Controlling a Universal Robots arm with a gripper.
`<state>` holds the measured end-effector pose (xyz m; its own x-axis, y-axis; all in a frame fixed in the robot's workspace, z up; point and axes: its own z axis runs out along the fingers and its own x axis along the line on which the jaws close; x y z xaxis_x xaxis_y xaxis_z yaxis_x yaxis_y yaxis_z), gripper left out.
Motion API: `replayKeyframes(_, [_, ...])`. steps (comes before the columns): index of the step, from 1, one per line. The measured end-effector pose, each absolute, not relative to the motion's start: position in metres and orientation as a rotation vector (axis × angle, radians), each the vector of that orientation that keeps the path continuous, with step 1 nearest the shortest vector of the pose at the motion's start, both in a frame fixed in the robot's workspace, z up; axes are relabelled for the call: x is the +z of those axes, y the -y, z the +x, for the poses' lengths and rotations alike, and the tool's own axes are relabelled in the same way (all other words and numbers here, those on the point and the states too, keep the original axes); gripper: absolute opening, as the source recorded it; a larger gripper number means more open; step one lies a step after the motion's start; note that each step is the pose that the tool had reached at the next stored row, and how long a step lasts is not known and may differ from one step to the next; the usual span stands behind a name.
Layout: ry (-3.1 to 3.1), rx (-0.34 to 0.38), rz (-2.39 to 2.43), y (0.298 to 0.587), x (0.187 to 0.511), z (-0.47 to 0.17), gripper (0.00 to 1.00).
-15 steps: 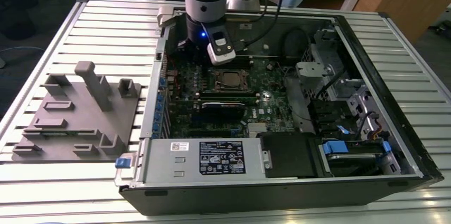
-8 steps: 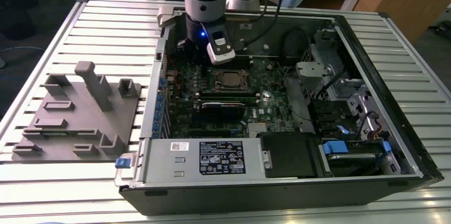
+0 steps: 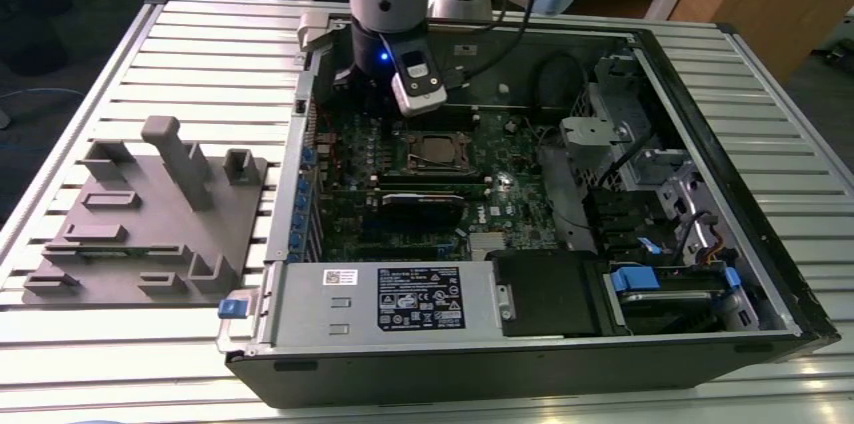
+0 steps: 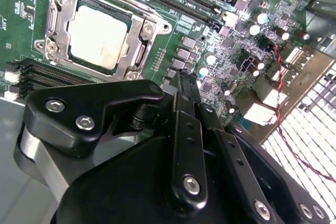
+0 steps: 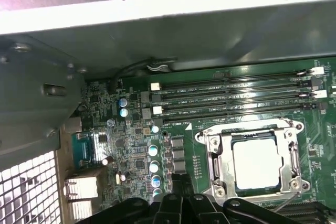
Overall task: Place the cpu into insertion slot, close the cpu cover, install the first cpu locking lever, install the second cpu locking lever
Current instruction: 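Install the first cpu locking lever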
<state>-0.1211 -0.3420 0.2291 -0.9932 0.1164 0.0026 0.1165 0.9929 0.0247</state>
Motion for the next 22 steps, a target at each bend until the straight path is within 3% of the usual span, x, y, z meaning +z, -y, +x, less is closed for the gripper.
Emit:
replayKeyframes(14, [3.135, -0.042, -0.183, 0.342, 0.249, -0.121, 0.11])
replayKeyframes(22, [3.116, -0.26, -0.182, 0.342, 0.249, -0.121, 0.11])
